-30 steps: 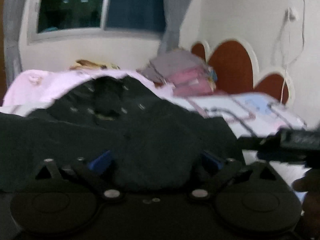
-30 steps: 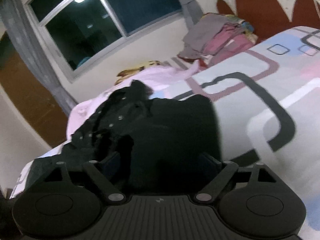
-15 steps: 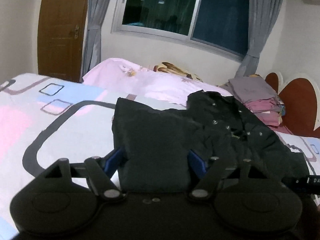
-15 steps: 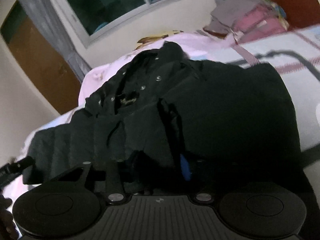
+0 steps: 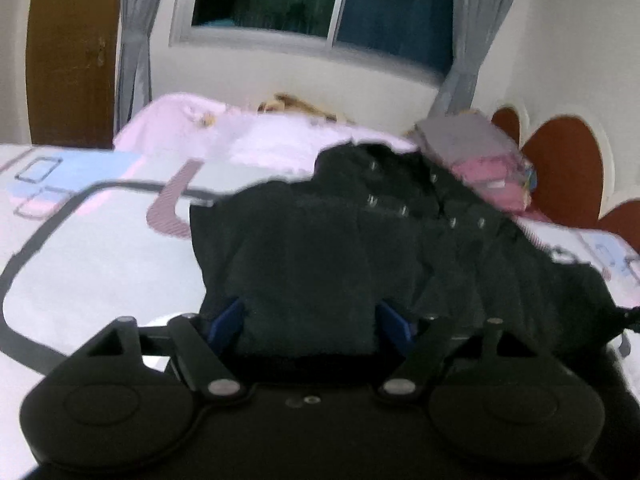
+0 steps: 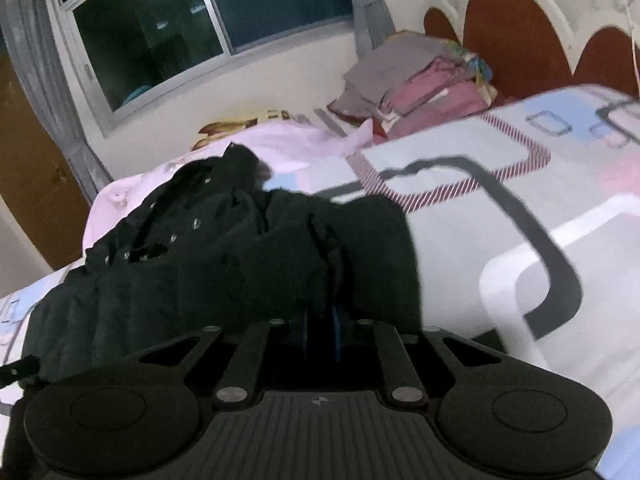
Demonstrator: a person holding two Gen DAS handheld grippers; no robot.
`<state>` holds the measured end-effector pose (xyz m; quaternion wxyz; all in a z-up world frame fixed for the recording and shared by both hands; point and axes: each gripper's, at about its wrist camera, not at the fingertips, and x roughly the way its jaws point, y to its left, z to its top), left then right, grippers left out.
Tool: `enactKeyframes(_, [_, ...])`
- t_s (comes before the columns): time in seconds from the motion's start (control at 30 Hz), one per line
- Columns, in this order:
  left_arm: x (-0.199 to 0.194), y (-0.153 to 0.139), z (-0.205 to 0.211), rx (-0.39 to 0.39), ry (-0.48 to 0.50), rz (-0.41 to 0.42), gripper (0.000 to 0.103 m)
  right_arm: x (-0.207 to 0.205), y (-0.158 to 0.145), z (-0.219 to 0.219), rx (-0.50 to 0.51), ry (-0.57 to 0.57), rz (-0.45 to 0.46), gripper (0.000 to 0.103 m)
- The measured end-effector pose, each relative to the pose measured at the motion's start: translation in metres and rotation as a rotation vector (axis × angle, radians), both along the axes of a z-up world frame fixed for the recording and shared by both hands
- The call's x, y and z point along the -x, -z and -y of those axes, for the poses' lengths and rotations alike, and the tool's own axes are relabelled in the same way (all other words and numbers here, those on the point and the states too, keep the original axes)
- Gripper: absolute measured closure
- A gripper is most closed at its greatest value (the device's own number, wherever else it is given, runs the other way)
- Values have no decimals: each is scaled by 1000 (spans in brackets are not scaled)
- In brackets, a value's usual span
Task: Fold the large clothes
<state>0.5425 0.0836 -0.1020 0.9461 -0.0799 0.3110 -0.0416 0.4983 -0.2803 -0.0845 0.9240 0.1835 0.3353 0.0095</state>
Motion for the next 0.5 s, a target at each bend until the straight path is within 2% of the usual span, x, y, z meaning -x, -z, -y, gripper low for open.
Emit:
enactKeyframes(0.03, [1,0,-3,12,6,2,30,0,0,-4,29,-13,-6,92])
enactKeyframes(0.1, [-14,12,0,-17,31,-96,30,-10,9,-13,109,-24,-80,92])
enactKeyframes(0.17, [-23,23,3,-51,59,-153,27,-15,21,-10,115,-22,-149,92])
enactKeyframes(0.27, [-22,21,-1,-73,86,-159,28,-13,15,-10,158,-36,-159,91])
enactKeyframes(0.33, [-14,10,-7,-75,73,-112,29,-6,1,-3,173,0,-103,91])
enactKeyframes(0.37, [-9,2,-10,-60,67,-69,25,-2,-8,1,177,25,-54,90])
enactKeyframes(0.4, [-7,-6,-12,-50,56,-24,21,0,-17,1,176,39,-15,75])
enactKeyframes(0.43, [-8,-14,-11,-52,36,21,11,-2,-22,-1,170,31,16,45])
enactKeyframes(0.47, [-12,-21,-8,-57,19,53,8,-7,-27,-9,172,1,51,35])
enactKeyframes(0.5, [-20,-26,-4,-52,19,70,8,-15,-30,-22,177,-45,75,33])
